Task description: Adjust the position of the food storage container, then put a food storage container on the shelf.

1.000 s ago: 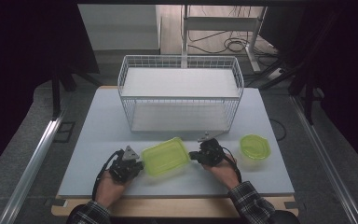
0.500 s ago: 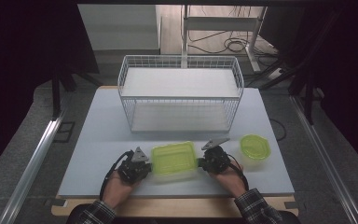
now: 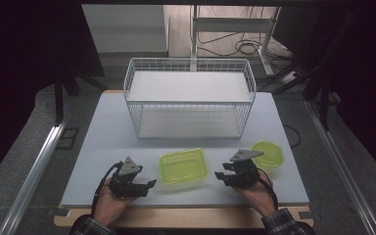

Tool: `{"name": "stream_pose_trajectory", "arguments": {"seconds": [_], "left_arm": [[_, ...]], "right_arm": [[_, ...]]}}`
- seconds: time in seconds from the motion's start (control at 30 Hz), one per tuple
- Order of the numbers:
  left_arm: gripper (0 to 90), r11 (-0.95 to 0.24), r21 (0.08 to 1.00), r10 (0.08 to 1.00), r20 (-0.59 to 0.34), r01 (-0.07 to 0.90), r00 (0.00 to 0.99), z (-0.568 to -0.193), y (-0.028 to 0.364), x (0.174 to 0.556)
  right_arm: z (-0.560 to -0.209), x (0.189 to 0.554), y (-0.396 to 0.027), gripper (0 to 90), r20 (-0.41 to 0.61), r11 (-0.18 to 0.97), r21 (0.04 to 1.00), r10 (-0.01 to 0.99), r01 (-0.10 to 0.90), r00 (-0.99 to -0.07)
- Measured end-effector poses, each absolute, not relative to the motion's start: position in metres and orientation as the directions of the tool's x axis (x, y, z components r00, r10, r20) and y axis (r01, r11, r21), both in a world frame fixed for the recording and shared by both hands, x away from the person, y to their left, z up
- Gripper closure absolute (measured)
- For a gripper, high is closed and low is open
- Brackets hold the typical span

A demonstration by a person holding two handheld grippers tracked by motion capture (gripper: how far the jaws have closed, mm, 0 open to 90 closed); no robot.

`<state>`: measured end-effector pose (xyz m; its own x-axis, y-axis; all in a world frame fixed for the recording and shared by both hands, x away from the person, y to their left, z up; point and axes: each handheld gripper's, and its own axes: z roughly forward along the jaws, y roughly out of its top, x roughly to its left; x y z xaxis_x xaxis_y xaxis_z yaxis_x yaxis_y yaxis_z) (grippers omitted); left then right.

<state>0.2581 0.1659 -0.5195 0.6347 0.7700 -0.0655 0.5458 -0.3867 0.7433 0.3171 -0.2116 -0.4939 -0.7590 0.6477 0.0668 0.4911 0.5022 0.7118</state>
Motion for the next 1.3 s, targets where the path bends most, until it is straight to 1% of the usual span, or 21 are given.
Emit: {"name": "stream_pose_trajectory", "arguments": {"seconds": [0.03,0.07,0.1,0.13,0.17,0.23,0.27,0.3,0.47,0.67,0.77,0.83,1.0,1.03,1.07,1.1,1.17,1.2,1.23,1.27,1.3], "left_arm": [[20.0,-0.387,0.743,0.77,-0.065,0.546,0.635,-0.519,0.166,0.258],[16.5,-0.401,0.737,0.774,-0.044,0.544,0.631,-0.521,0.164,0.256],[13.3,-0.401,0.737,0.774,-0.044,0.544,0.631,-0.521,0.164,0.256],[9.6,-0.418,0.73,0.78,-0.017,0.541,0.625,-0.521,0.162,0.253],[7.8,-0.418,0.73,0.78,-0.017,0.541,0.625,-0.521,0.162,0.253],[4.7,-0.431,0.724,0.778,-0.005,0.538,0.629,-0.523,0.162,0.251],[4.7,-0.437,0.723,0.778,0.004,0.535,0.629,-0.524,0.162,0.251],[3.6,-0.435,0.727,0.776,0.005,0.531,0.63,-0.525,0.163,0.25],[1.7,-0.404,0.751,0.784,-0.009,0.522,0.62,-0.526,0.168,0.252],[1.5,-0.412,0.752,0.783,0.004,0.514,0.622,-0.527,0.169,0.253],[1.5,-0.417,0.75,0.783,0.01,0.513,0.622,-0.528,0.169,0.253],[1.6,-0.417,0.749,0.783,0.009,0.514,0.622,-0.528,0.169,0.253],[1.8,-0.422,0.746,0.784,0.015,0.515,0.62,-0.529,0.168,0.254],[1.8,-0.422,0.746,0.784,0.015,0.515,0.62,-0.529,0.168,0.254],[1.8,-0.424,0.745,0.784,0.017,0.515,0.621,-0.529,0.168,0.254],[1.9,-0.424,0.745,0.784,0.017,0.515,0.621,-0.529,0.168,0.254],[1.9,-0.426,0.744,0.784,0.019,0.515,0.621,-0.529,0.168,0.254],[2.0,-0.428,0.744,0.783,0.022,0.513,0.621,-0.529,0.168,0.254],[2.0,-0.428,0.744,0.783,0.022,0.513,0.621,-0.529,0.168,0.254],[2.0,-0.429,0.743,0.783,0.022,0.513,0.621,-0.529,0.168,0.254],[2.1,-0.427,0.744,0.783,0.02,0.515,0.621,-0.529,0.168,0.254]], "right_arm": [[-0.494,0.317,-0.212,46.7,0.067,0.502,0.712,0.648,0.491,-0.759],[-0.496,0.316,-0.213,39.3,0.061,0.51,0.708,0.646,0.489,-0.761],[-0.496,0.316,-0.213,39.3,0.061,0.51,0.708,0.646,0.489,-0.761],[-0.499,0.315,-0.214,32.3,0.063,0.516,0.706,0.636,0.485,-0.769],[-0.499,0.315,-0.214,32.3,0.063,0.516,0.706,0.636,0.485,-0.769],[-0.5,0.316,-0.213,25.2,0.065,0.516,0.711,0.629,0.478,-0.775],[-0.5,0.316,-0.213,25.2,0.065,0.516,0.711,0.629,0.478,-0.775],[-0.499,0.317,-0.213,21.0,0.069,0.506,0.721,0.626,0.472,-0.777],[-0.5,0.32,-0.213,13.2,0.103,0.476,0.733,0.628,0.486,-0.771],[-0.5,0.324,-0.208,5.5,0.117,0.464,0.73,0.638,0.501,-0.761],[-0.495,0.325,-0.205,3.9,0.125,0.454,0.731,0.646,0.51,-0.753],[-0.492,0.327,-0.202,6.9,0.156,0.437,0.718,0.657,0.542,-0.737],[-0.489,0.336,-0.197,23.3,0.242,0.408,0.688,0.65,0.6,-0.72],[-0.489,0.336,-0.197,23.3,0.242,0.408,0.688,0.65,0.6,-0.72],[-0.489,0.338,-0.197,26.2,0.258,0.399,0.685,0.649,0.609,-0.716],[-0.489,0.344,-0.196,32.4,0.292,0.389,0.677,0.637,0.625,-0.713],[-0.489,0.346,-0.195,34.5,0.302,0.387,0.673,0.633,0.63,-0.712],[-0.49,0.351,-0.194,40.3,0.328,0.384,0.659,0.628,0.647,-0.706],[-0.49,0.351,-0.194,40.3,0.328,0.384,0.659,0.628,0.647,-0.706],[-0.491,0.358,-0.191,44.5,0.374,0.365,0.638,0.623,0.678,-0.687],[-0.492,0.361,-0.19,45.5,0.392,0.358,0.631,0.618,0.688,-0.681]]}}
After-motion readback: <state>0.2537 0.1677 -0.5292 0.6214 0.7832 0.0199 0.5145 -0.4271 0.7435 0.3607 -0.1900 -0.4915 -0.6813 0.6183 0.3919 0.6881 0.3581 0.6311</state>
